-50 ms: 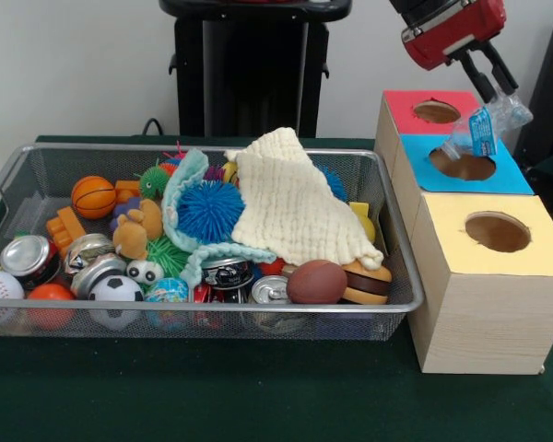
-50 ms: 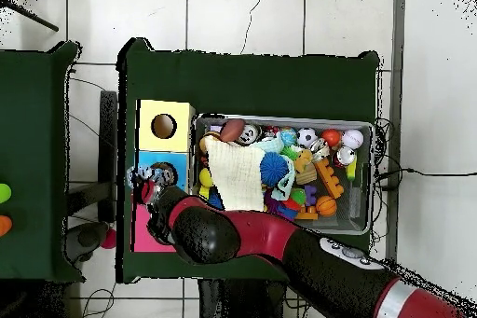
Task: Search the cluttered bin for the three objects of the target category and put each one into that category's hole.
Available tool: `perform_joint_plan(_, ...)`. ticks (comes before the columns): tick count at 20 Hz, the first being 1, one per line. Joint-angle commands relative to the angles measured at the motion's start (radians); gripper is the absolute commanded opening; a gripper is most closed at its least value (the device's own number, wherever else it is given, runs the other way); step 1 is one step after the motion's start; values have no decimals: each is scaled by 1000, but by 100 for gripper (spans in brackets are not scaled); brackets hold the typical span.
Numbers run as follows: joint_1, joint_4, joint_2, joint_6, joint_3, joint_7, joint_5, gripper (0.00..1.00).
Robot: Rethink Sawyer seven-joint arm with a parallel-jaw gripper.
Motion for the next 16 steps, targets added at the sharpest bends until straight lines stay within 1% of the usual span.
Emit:
perform_joint_plan(1,-9,-20,38,-81,-28,196,-22,0)
perform_joint_plan(9,-7,-27,43,-84,-34,182,-34,0)
perform_joint_plan(10,-7,-29,45,-73,-33,180,-32,100)
perform_joint_plan(12,-9,-32,50,-45,-30,173,-25,100)
perform_joint_plan(14,-12,-32,58,-51,-28,175,-27,100)
perform_joint_plan(16,-7,-37,40,-36,-47,146,-43,100)
